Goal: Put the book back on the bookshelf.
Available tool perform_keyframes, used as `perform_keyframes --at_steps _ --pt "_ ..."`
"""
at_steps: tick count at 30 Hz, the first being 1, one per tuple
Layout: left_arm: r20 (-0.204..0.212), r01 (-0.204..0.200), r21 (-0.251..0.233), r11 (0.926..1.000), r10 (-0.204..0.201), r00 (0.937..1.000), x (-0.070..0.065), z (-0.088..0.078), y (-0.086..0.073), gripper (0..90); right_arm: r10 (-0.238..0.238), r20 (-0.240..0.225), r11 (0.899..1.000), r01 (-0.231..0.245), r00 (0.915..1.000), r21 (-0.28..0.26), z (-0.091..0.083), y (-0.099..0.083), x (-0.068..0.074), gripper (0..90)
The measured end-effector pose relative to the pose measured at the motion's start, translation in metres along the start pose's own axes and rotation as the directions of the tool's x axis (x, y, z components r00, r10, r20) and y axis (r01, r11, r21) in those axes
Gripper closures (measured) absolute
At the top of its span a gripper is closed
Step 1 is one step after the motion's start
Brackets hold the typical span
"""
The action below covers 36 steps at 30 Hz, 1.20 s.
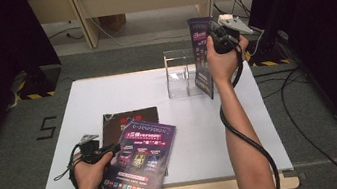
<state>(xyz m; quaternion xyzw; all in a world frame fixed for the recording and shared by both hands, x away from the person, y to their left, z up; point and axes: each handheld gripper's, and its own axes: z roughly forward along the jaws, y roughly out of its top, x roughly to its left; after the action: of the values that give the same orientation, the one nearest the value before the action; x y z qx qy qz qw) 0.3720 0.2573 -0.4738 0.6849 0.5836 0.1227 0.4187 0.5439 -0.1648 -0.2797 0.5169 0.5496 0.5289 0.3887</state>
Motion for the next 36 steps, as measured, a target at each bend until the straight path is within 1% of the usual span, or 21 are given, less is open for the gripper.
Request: perform_keyframes --at_steps 1,4,10,12,13,16,17,20,23,25,28,30,31,33,36 --pt "0.000 0.002 0.000 1.0000 -0.002 1.0000 0.000 0.000 0.000 66.2 0.005 0.002 1.000 -0.005 1.0000 -0.001 0.000 -0.002 -0.001 84.7" --pt "0.000 -0.001 0.005 1.0000 0.001 1.0000 0.001 0.000 0.000 66.2 -0.007 0.007 1.000 0.007 1.0000 -0.006 -0.002 -0.010 -0.001 84.7" --pt "-0.001 0.000 0.008 1.0000 0.000 1.0000 -0.001 0.001 -0.002 66.2 -0.029 0.002 0.999 0.029 0.9996 -0.033 -0.016 -0.019 0.000 84.4" --pt "0.000 0.001 0.006 1.0000 -0.001 1.0000 -0.001 0.000 -0.002 66.2 -0.053 0.009 0.998 0.054 0.9985 -0.039 -0.024 -0.023 0.000 84.3" --pt "-0.001 0.000 0.007 1.0000 0.000 1.0000 -0.001 0.000 -0.002 66.2 -0.057 0.008 0.997 0.057 0.9983 -0.043 -0.028 -0.025 0.000 84.3" --pt "-0.002 -0.003 0.011 0.9999 0.003 1.0000 -0.002 0.001 -0.002 66.3 -0.055 0.004 0.997 0.055 0.9985 -0.050 -0.041 -0.032 -0.001 84.3" --pt "-0.001 -0.004 0.011 0.9999 0.004 1.0000 -0.002 0.001 -0.002 66.3 -0.062 0.005 0.997 0.062 0.9981 -0.050 -0.045 -0.034 -0.002 84.2" --pt "0.002 -0.004 0.007 1.0000 0.004 1.0000 -0.003 0.001 -0.002 66.2 -0.063 0.011 0.997 0.063 0.9980 -0.052 -0.055 -0.039 -0.004 84.1" --pt "-0.001 -0.002 0.009 1.0000 0.002 1.0000 -0.003 0.000 -0.002 66.2 -0.059 0.004 0.997 0.059 0.9982 -0.043 -0.063 -0.043 -0.009 83.8" --pt "-0.001 -0.003 0.009 1.0000 0.003 1.0000 -0.003 0.001 -0.002 66.2 -0.044 -0.004 0.999 0.044 0.9990 -0.021 -0.068 -0.045 -0.011 83.6" --pt "0.001 -0.004 0.011 0.9999 0.004 1.0000 -0.004 0.001 -0.002 66.2 -0.042 -0.008 0.999 0.042 0.9991 0.006 -0.073 -0.050 -0.014 83.5" --pt "0.001 -0.004 0.011 0.9999 0.004 1.0000 -0.004 0.001 -0.002 66.2 -0.051 -0.002 0.999 0.051 0.9987 0.018 -0.077 -0.053 -0.017 83.3" --pt "0.002 -0.004 0.011 0.9999 0.004 1.0000 -0.004 0.001 -0.002 66.2 -0.041 -0.005 0.999 0.041 0.9992 0.028 -0.078 -0.054 -0.018 83.3" --pt "0.002 -0.003 0.010 0.9999 0.003 1.0000 -0.004 0.001 -0.002 66.2 -0.041 -0.003 0.998 0.041 0.9991 0.045 -0.081 -0.056 -0.020 83.0" --pt "0.003 -0.005 0.008 1.0000 0.005 1.0000 -0.005 0.001 -0.002 66.2 -0.031 -0.011 0.998 0.031 0.9995 0.056 -0.084 -0.058 -0.022 81.9"
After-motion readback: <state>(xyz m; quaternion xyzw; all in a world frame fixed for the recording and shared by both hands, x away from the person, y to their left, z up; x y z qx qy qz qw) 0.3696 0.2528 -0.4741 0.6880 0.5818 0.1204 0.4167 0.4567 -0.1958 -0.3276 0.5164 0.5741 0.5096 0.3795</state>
